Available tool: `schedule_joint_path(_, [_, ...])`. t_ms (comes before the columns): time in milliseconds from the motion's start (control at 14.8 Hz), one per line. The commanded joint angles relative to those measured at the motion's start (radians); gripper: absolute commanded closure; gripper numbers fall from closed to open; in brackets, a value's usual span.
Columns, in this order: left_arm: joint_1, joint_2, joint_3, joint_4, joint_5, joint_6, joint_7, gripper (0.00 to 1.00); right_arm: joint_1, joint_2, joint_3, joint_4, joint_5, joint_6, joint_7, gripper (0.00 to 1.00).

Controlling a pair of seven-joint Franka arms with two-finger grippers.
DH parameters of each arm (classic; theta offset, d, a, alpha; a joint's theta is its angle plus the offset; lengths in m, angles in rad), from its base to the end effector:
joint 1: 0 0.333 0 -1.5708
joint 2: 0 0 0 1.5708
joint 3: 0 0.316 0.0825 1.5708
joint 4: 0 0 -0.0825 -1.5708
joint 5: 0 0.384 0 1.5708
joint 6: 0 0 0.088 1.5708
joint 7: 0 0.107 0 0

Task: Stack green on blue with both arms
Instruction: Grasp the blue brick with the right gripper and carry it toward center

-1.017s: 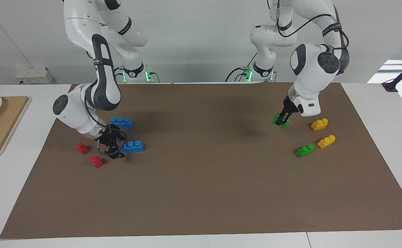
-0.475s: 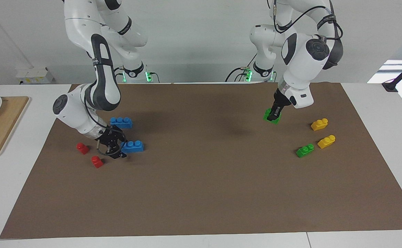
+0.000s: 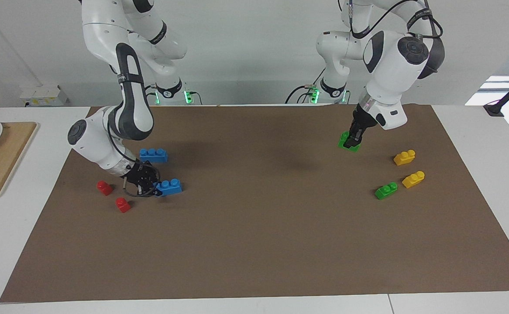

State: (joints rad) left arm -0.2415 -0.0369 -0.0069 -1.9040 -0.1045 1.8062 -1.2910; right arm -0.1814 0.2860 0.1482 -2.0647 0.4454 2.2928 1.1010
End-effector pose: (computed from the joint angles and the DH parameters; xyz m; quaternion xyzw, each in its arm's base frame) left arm 0.5248 -0.1421 0.5069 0.8588 0.5090 -0.0568 0.0149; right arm 0.5826 -0.0116 0.2933 -0.7369 0.6504 0.1179 0.1418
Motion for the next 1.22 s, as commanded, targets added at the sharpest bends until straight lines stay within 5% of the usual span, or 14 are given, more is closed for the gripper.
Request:
schedule_joint_path(0, [0.01,-0.02,-0.002,0.023,-0.015,-0.08,-0.019,1.0,0.008,0.004,0.005,0.004,0.025,0.022,-0.029,1.0])
schedule_joint_path(475, [-0.016,-0.021,-0.025,0.06,-0.017,-0.018,-0.202,1.0,0.218,0.007,0.008,0.13,0.078,-0.001,0.175,1.0])
schedule_joint_path(1153, [-0.019,-0.057,-0.025,-0.026,-0.017,0.016,-0.34,1.0,0.565,0.042,0.004,0.158,0.044,0.201,0.684,1.0])
